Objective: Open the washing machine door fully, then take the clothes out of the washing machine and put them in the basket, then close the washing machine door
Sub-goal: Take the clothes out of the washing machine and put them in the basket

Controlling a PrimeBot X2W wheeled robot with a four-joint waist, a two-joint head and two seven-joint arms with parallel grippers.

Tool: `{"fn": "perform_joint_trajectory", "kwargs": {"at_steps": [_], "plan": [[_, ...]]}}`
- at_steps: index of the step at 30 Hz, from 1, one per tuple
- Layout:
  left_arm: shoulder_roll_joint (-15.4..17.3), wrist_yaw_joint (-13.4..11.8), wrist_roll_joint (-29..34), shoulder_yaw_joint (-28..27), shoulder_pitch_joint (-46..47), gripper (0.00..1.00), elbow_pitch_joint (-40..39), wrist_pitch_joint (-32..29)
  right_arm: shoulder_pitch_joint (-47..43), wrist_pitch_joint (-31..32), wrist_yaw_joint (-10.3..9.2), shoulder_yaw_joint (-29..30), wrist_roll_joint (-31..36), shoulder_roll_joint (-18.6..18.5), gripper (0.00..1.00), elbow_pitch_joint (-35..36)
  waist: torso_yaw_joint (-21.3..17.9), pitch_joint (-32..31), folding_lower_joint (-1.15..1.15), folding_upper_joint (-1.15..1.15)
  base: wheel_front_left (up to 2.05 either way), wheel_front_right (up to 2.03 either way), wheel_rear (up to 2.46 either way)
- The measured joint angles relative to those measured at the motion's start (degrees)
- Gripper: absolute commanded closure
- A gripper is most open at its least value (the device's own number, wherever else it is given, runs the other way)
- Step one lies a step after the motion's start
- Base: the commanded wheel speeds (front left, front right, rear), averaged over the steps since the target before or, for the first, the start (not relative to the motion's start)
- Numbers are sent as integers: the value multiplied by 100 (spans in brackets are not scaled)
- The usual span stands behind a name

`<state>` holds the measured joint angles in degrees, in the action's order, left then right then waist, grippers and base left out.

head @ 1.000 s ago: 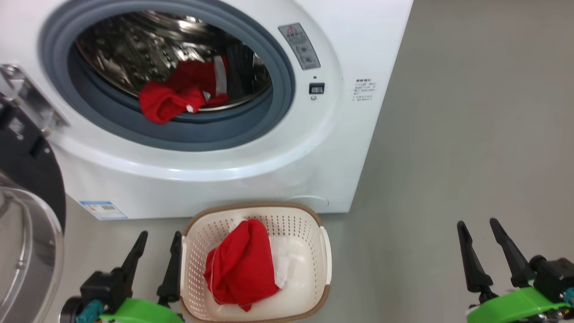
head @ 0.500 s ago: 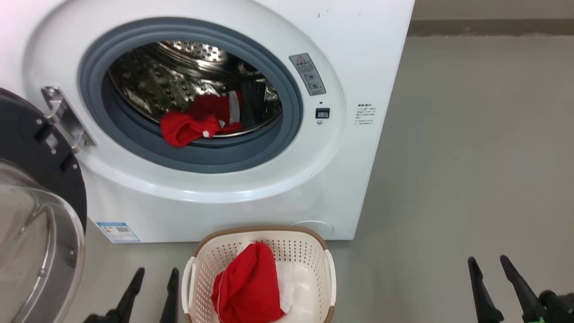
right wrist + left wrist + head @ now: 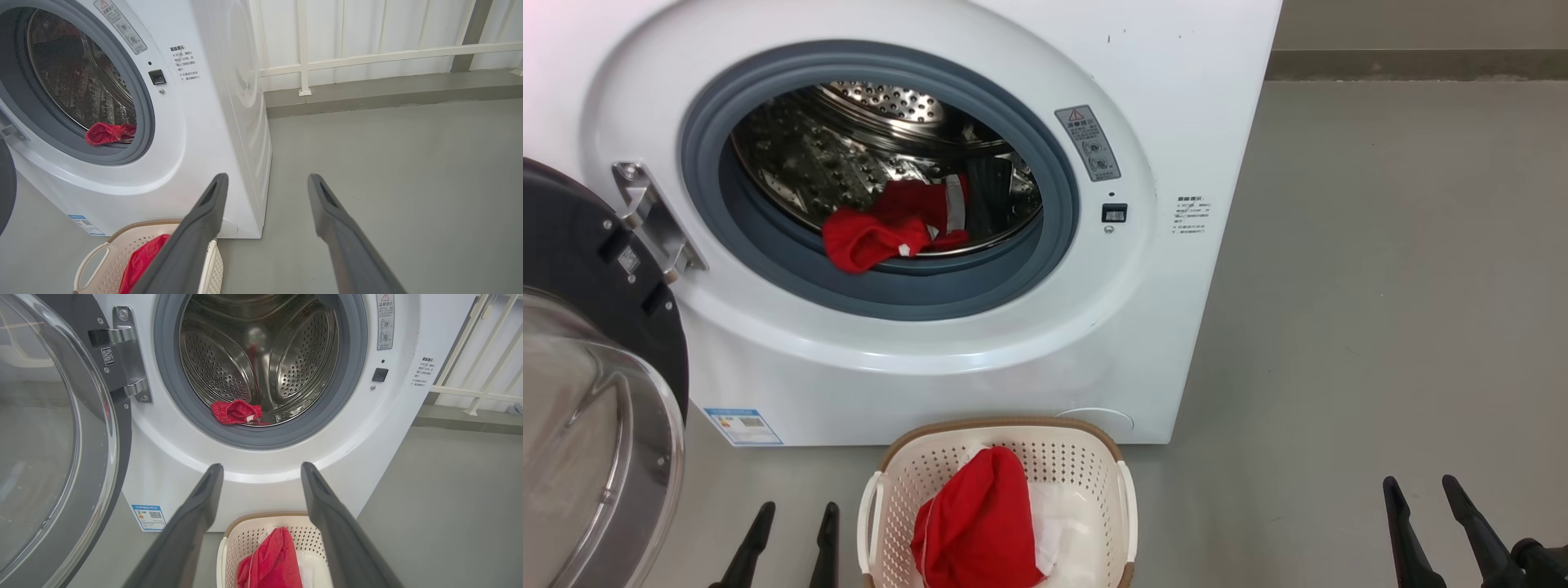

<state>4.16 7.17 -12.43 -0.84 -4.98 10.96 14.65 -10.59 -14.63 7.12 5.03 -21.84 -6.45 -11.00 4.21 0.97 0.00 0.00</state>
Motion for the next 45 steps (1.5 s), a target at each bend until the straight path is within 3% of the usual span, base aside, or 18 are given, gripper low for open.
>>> {"fn": "perform_joint_trajectory", "kwargs": {"at_steps": [15, 24, 33, 45], "plan": [[-68, 1, 163, 98, 302, 0, 118, 0, 130, 0, 0, -9, 0, 86, 0, 24, -34, 307, 0, 0, 0, 0, 0], [-118, 1, 555, 368, 1958, 0, 923, 0, 602, -1, 0, -5, 0, 193, 0, 127, -71, 886, 0, 0, 0, 0, 0], [-13, -8, 862, 554, 3991, 0, 2427, 1, 1135, -1, 0, -2, 0, 257, 0, 207, -185, 1653, 0, 0, 0, 0, 0], [2, -5, 544, 460, 6252, 0, 4432, 7, 1689, -1, 0, -10, 0, 281, 0, 291, -496, 2571, 0, 0, 0, 0, 0]]}}
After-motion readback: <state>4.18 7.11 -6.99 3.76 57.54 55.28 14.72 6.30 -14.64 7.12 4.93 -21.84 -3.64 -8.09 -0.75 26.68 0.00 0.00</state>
